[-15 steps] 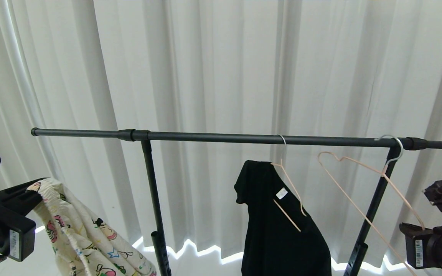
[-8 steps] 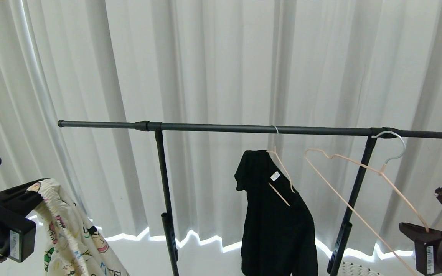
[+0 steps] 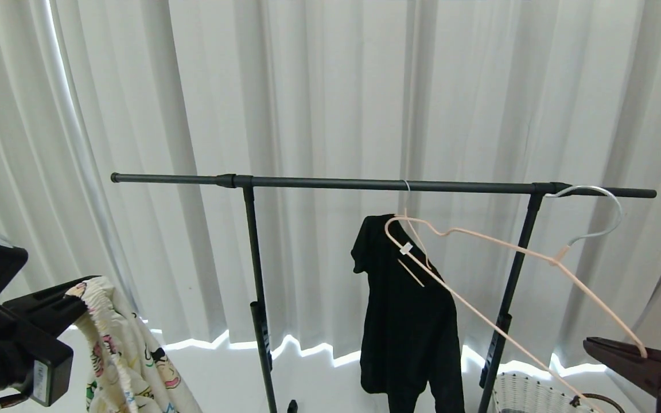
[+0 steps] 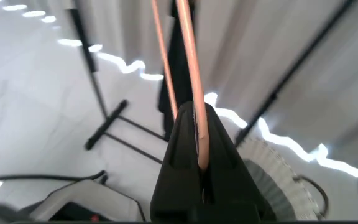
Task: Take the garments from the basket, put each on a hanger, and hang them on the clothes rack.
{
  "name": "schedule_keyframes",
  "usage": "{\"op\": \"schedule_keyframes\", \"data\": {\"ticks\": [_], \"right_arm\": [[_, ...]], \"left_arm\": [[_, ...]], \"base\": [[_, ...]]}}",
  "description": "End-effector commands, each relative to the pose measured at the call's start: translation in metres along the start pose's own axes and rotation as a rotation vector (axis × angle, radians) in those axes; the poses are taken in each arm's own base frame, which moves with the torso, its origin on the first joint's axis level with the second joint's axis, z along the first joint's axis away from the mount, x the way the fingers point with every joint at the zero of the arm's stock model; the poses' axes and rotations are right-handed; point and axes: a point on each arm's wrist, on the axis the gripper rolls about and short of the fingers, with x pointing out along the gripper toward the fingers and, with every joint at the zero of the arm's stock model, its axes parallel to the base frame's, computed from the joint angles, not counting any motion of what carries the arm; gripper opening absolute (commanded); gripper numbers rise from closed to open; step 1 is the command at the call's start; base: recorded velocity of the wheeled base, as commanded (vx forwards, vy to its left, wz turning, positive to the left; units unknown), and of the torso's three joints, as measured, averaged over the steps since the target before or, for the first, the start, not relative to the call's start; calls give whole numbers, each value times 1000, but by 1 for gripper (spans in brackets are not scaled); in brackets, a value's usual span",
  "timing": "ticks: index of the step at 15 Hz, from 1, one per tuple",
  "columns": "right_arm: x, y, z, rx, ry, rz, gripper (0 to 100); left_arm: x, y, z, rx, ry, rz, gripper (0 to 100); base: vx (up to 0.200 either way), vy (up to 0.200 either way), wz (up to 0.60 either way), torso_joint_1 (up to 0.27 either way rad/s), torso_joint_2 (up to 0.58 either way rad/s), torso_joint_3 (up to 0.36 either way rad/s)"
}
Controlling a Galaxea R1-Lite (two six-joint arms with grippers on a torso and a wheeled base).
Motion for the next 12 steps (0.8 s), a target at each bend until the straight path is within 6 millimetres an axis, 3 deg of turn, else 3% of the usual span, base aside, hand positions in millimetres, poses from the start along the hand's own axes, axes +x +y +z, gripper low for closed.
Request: {"op": "schedule_keyframes", "data": {"ticks": [1,6,9,12], "right_arm": [[-4,16,-1,-49,-4,162,0],[6,52,-4,-42,74,380,0],[17,64,2,-14,86,408,0],[32,76,5,17,122,407,0]], "left_arm": [[17,-7,9,5,31,-40,0],[81,-20,24,-184,201,-22,0],[102,-22,31,-289,237,32,0],[109,-26,32,-355,251,71,0]], "base": [[0,0,0,0,0,0],[0,0,0,0,0,0],[0,0,0,0,0,0],[0,0,0,0,0,0]]}}
